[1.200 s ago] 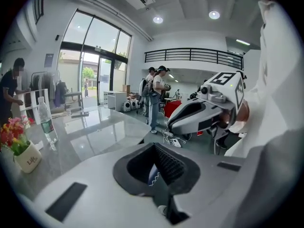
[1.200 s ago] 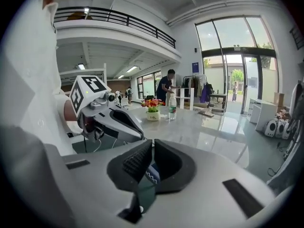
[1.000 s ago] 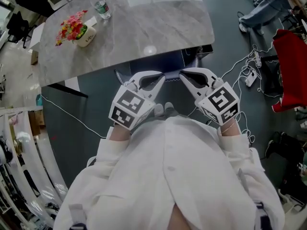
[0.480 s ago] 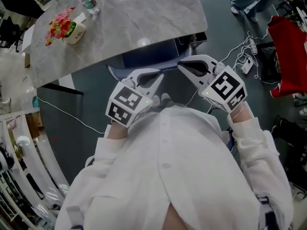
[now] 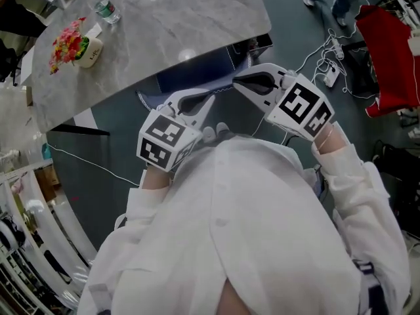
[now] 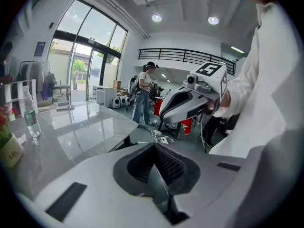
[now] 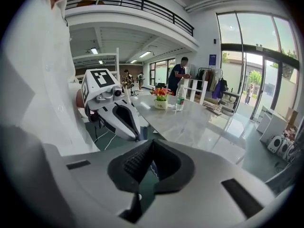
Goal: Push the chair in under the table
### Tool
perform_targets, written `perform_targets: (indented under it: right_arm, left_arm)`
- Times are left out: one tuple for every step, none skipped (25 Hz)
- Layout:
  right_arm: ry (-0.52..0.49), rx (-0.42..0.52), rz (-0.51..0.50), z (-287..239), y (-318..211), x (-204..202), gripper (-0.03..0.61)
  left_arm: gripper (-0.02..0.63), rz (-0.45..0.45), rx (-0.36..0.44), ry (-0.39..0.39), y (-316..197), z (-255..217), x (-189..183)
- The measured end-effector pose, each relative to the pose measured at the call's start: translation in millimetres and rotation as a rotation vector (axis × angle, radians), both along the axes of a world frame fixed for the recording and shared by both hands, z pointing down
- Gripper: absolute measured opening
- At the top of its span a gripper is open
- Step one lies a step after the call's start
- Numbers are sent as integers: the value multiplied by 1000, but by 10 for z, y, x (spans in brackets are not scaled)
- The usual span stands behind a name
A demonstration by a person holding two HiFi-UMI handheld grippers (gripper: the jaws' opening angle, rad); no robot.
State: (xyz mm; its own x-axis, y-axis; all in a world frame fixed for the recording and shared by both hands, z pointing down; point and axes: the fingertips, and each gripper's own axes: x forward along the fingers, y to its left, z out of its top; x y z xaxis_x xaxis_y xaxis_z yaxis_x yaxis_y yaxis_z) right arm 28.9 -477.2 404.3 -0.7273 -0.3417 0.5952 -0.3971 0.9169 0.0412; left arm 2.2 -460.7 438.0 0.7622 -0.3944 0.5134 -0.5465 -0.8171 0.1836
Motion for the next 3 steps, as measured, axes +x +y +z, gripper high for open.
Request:
perform_targets:
  right_arm:
    - [2,2,4,-4,-27,8,31]
    - [3,5,10,-8,-55,17,31]
    - [5,7,17,-11,-82,28,31]
  left_arm:
    - [14,3,3,-1,-19,2,8]
    - [14,6,5,-2,-37,5,18]
    - [14,9,7,-3,-53,8,30]
